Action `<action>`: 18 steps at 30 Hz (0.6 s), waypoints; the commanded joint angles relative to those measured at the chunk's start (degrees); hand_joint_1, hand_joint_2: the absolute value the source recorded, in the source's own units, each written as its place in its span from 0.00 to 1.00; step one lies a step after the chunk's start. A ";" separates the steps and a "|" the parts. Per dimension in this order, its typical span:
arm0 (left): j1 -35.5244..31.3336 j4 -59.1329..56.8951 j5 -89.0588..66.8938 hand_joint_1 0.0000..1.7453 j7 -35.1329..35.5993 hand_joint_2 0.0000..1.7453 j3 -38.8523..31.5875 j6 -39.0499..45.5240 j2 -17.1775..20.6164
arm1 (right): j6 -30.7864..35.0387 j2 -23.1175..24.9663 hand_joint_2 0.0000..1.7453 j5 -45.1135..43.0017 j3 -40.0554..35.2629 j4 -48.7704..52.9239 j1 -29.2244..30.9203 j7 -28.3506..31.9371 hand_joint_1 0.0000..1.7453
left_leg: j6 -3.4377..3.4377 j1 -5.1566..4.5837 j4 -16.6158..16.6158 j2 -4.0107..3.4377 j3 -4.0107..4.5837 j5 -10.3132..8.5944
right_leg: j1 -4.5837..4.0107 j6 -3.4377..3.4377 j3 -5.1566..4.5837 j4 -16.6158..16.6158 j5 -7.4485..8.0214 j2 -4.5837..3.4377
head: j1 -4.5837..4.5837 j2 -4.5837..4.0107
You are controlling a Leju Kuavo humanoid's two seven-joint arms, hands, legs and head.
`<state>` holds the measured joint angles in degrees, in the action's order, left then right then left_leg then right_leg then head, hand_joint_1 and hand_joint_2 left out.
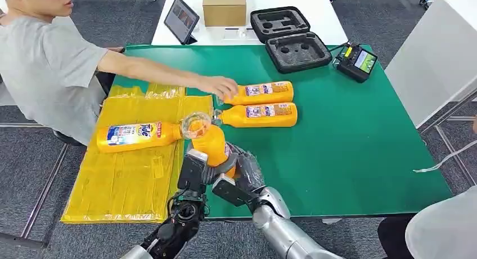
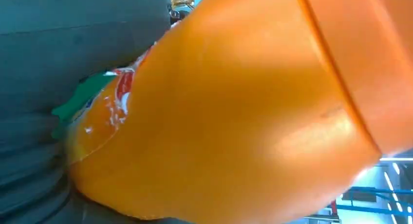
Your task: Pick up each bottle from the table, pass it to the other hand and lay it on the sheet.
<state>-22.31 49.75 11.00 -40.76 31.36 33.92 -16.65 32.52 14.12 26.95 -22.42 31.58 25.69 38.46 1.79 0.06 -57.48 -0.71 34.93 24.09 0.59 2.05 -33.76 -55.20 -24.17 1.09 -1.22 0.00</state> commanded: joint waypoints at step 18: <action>-2.43 -0.39 8.38 1.00 0.76 1.00 -2.65 -5.81 1.42 | -5.27 1.34 1.00 -4.49 -3.46 -3.40 0.05 1.54 0.00 | -0.06 0.02 0.02 0.03 -0.08 0.01 | -0.01 -0.04 0.05 0.02 -0.02 -0.03 | -0.02 0.00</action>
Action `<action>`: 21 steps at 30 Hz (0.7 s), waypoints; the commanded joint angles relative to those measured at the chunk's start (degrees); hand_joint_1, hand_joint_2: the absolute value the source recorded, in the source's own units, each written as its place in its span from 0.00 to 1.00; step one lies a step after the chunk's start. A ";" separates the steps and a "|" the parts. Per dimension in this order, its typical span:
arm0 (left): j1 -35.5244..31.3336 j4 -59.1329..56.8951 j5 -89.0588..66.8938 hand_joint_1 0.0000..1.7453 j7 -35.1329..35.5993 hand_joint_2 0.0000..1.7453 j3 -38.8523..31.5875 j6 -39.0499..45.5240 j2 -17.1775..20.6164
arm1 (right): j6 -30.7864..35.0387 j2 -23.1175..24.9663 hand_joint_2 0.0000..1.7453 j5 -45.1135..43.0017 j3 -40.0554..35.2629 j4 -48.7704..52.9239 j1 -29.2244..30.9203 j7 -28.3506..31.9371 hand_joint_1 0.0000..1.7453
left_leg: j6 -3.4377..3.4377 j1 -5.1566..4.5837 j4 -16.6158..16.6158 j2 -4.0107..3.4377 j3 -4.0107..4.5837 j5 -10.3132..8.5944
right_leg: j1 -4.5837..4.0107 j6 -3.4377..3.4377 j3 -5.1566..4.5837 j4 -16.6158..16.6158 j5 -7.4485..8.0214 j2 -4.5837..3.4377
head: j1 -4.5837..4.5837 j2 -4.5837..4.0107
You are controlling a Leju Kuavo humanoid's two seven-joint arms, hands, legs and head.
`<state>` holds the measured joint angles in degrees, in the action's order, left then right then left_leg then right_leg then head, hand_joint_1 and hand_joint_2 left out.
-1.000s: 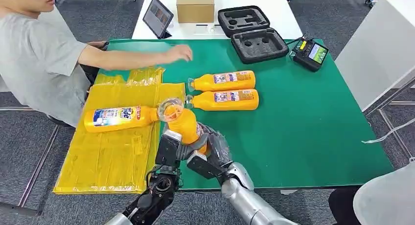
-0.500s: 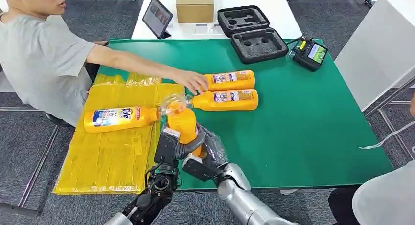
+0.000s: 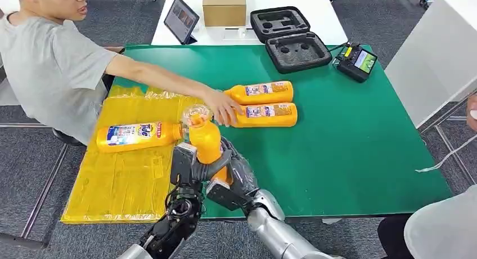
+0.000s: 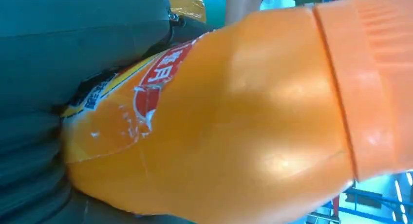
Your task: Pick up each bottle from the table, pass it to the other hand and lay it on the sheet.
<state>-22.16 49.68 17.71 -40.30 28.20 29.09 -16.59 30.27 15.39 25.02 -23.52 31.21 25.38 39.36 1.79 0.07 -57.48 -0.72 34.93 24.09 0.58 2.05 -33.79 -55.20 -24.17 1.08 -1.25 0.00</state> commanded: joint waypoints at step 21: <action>3.41 9.80 -35.38 1.00 8.95 1.00 -3.60 9.68 19.71 | -6.70 -5.79 1.00 -14.06 0.83 9.32 -7.91 0.64 0.00 | -0.09 0.02 0.12 -0.18 -0.31 0.08 | 0.00 -0.08 0.22 0.08 -0.03 -0.29 | 0.02 0.00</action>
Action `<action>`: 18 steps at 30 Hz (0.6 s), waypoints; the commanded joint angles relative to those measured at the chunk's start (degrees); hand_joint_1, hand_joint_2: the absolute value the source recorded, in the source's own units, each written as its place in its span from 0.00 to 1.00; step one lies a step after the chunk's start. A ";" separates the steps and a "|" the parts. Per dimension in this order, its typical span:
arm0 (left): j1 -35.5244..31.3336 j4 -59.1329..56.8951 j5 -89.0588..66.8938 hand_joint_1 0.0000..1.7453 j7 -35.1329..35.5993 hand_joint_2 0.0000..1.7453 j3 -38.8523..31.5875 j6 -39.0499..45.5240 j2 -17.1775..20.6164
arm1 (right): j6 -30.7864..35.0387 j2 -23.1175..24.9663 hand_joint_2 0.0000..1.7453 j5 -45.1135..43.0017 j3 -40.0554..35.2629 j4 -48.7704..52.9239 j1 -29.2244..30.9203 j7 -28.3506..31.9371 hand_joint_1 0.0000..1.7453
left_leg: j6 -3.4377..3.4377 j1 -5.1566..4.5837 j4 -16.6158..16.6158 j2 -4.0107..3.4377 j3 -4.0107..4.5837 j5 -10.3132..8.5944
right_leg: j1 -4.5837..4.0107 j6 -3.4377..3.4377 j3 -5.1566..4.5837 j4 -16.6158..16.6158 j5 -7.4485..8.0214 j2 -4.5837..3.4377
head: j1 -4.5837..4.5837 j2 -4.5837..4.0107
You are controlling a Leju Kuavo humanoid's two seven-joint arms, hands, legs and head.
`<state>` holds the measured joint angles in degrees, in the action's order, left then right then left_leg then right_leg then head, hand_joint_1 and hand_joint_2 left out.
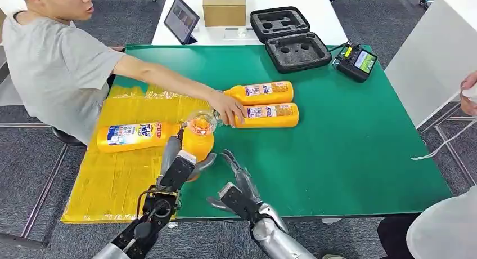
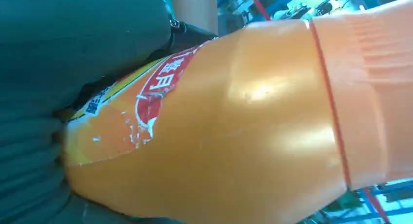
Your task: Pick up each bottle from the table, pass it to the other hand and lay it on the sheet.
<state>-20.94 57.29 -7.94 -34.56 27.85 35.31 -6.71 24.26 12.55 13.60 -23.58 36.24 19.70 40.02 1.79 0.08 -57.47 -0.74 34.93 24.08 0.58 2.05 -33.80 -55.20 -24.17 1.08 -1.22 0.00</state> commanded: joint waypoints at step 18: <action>2.48 3.00 -40.82 1.00 16.56 1.00 -7.06 0.68 15.57 | -1.10 -2.21 1.00 -4.22 1.48 4.00 -2.23 -0.02 0.00 | -0.12 0.08 0.02 0.00 -0.32 0.13 | -0.06 -0.12 0.27 0.00 -0.13 -0.17 | 0.00 0.00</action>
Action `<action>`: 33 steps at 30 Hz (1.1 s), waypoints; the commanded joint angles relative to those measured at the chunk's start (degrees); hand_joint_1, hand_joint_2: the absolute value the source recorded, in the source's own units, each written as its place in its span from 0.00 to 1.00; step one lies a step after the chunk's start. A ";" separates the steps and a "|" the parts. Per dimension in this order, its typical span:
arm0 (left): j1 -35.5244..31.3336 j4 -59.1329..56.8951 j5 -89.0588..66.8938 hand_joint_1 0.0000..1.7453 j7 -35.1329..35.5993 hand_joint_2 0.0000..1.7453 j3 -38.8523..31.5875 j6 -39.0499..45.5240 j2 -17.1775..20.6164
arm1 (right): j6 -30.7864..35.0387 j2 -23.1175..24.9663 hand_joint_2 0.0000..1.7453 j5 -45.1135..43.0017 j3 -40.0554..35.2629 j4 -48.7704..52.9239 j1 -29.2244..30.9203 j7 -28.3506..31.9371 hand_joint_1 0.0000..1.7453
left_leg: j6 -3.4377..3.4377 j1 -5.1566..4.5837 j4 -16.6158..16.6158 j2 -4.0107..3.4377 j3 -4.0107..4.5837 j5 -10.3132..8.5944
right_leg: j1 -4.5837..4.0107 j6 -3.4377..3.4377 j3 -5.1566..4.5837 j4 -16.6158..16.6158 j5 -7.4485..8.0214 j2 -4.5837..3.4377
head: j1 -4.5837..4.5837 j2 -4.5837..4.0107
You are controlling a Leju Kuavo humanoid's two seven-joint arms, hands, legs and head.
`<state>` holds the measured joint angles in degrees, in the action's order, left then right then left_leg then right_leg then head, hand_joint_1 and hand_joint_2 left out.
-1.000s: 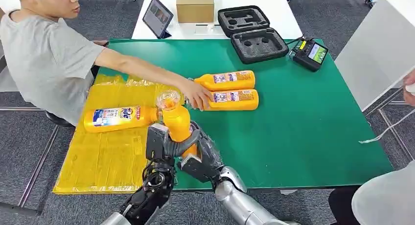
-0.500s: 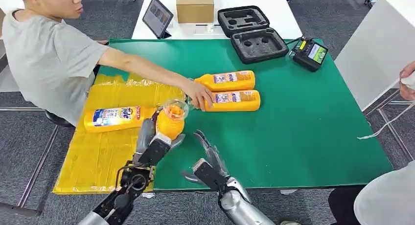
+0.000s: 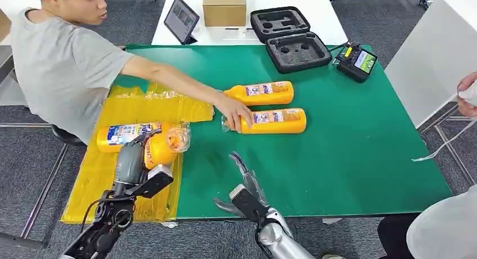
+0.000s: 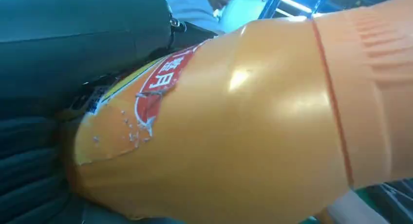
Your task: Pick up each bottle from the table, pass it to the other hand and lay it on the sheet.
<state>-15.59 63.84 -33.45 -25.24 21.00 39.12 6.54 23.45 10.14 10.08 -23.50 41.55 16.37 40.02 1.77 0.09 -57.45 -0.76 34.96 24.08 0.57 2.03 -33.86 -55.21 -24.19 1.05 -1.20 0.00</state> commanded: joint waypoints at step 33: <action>-2.34 -17.45 -37.62 1.00 15.92 1.00 4.30 -9.84 1.36 | -2.59 -2.22 1.00 -2.42 3.04 2.20 -2.04 -0.02 0.00 | -0.10 -0.01 0.11 -0.02 -0.41 0.02 | 0.02 -0.06 0.36 0.08 -0.02 -0.12 | -0.02 0.00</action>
<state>-19.35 51.76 -69.18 -10.21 23.61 30.84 7.67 20.57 9.51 7.91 -22.62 42.38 15.86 40.02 1.74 0.09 -57.43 -0.75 34.79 24.06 0.56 2.02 -33.68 -55.21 -24.18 1.06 -1.22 0.00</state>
